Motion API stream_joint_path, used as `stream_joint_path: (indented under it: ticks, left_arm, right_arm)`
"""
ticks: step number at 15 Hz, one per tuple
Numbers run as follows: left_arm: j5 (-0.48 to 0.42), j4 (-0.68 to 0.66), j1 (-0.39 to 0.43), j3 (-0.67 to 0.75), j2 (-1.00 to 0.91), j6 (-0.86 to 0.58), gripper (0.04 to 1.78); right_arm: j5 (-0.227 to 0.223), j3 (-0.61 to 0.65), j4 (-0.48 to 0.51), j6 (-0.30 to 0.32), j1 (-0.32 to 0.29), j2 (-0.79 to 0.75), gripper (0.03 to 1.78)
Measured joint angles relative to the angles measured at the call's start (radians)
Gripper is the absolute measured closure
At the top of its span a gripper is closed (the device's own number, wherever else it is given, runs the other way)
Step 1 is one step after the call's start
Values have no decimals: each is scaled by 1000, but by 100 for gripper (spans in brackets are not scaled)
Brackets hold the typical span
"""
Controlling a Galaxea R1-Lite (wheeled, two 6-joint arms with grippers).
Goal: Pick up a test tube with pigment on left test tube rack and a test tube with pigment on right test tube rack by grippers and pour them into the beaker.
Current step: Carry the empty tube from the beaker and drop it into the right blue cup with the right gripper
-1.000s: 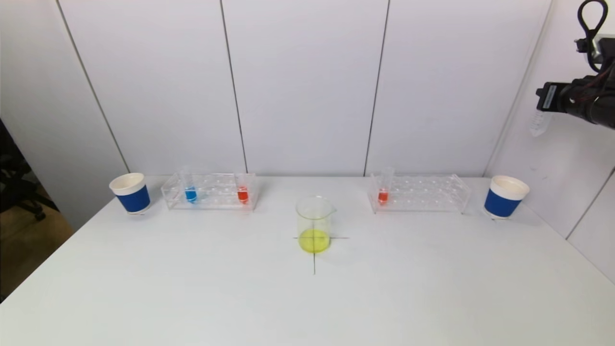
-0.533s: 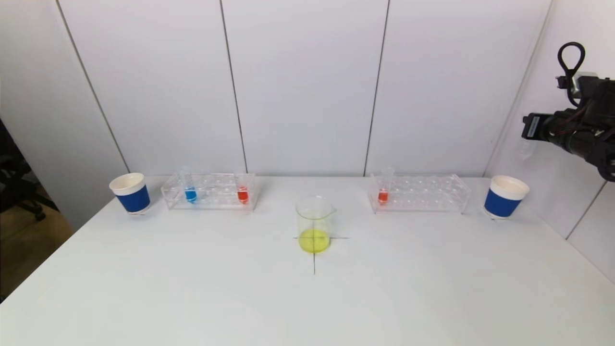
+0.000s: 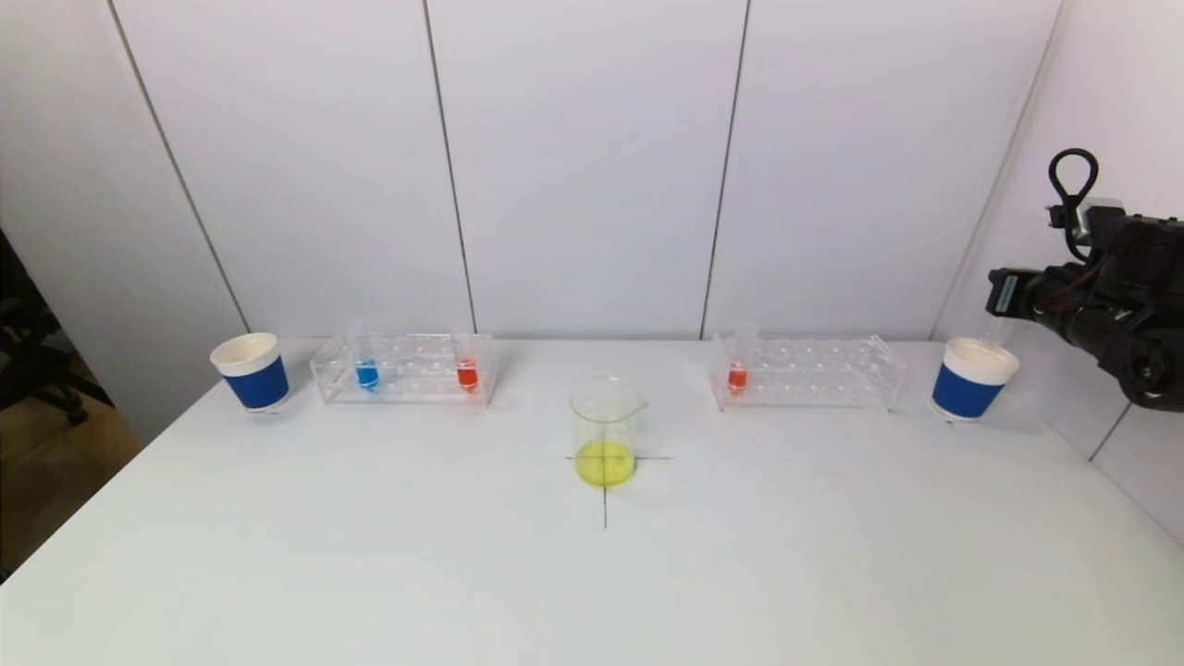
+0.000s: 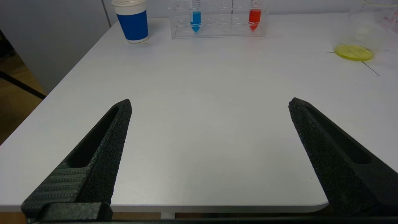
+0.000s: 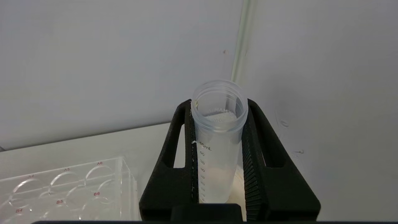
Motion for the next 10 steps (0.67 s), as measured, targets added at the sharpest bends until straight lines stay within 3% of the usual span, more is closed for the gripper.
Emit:
stream_joint_path:
  ticks: [10]
  left_arm:
    - [0, 0, 0, 0, 0, 0, 6]
  right_arm:
    - [0, 116, -124, 28, -3, 48, 135]
